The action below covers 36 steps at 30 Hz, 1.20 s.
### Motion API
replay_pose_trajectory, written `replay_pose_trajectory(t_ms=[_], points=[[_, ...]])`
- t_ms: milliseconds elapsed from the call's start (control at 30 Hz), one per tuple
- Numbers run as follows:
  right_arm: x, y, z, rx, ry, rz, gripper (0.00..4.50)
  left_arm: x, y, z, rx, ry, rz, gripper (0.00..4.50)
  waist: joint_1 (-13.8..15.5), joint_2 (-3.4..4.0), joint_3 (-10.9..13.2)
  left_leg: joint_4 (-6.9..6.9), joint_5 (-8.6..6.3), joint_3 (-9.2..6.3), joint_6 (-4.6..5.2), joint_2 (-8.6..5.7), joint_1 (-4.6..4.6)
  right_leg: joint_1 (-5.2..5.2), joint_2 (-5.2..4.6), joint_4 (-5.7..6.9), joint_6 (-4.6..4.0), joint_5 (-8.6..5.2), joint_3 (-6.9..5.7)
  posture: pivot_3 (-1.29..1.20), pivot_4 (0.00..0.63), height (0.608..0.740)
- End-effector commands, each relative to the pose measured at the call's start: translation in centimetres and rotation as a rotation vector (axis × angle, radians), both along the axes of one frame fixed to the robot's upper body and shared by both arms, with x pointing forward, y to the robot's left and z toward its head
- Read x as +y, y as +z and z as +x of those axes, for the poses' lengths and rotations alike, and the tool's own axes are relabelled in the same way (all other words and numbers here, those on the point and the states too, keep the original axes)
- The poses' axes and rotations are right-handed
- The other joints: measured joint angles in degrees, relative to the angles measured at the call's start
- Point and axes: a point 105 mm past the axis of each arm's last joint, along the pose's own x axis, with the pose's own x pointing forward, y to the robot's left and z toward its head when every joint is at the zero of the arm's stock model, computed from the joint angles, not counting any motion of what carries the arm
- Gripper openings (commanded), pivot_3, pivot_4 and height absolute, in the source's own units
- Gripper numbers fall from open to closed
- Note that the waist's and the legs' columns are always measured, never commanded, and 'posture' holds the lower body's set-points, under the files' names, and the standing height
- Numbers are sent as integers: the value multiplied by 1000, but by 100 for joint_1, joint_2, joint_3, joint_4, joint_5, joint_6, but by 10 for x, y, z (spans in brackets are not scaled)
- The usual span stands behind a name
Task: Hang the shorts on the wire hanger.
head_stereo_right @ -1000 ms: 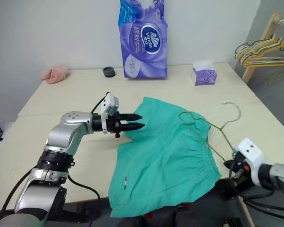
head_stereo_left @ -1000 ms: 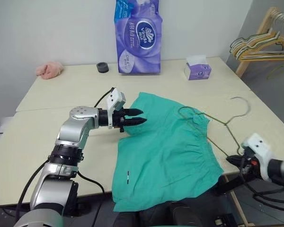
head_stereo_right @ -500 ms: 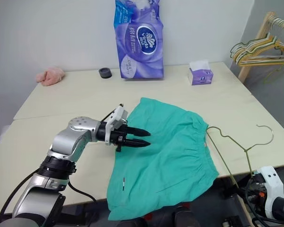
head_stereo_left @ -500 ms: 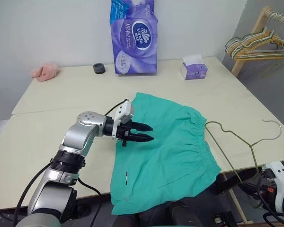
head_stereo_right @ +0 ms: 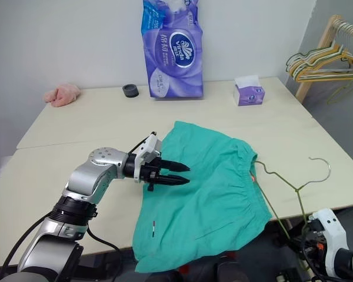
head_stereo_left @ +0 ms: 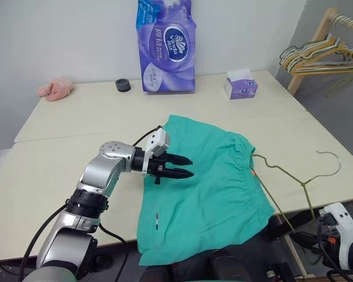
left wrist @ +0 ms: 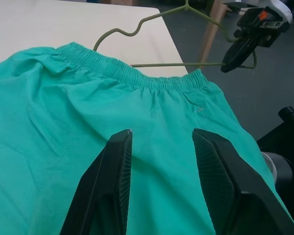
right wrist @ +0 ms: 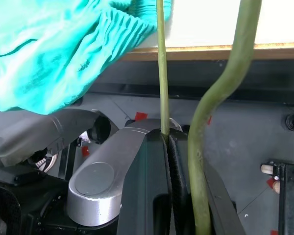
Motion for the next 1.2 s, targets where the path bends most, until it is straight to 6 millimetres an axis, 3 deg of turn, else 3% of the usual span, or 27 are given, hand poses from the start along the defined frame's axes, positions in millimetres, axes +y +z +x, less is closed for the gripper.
replay_pose_trajectory(t_ms=[33, 433, 1200], points=[[2, 3, 8, 2, 49, -7, 0, -2, 10, 3, -60, -4, -2, 2053, -7, 0, 0, 0, 0, 3, 0, 0, 1, 0, 0, -1, 0, 0, 2, -229, 78, 740], [-5, -5, 44, 90, 33, 69, 0, 1, 14, 7, -82, 42, -9, 2053, 19, -5, 3, -1, 0, 0, 1, 1, 0, 4, 3, -5, 0, 0, 2, -192, 85, 740], [21, 15, 112, 4, 107, 173, 0, 2, 27, 21, -115, 115, -41, 2053, 18, -5, 3, -1, -1, -4, 2, 1, -1, 2, -2, -3, -13, 9, 1, -171, 82, 740]])
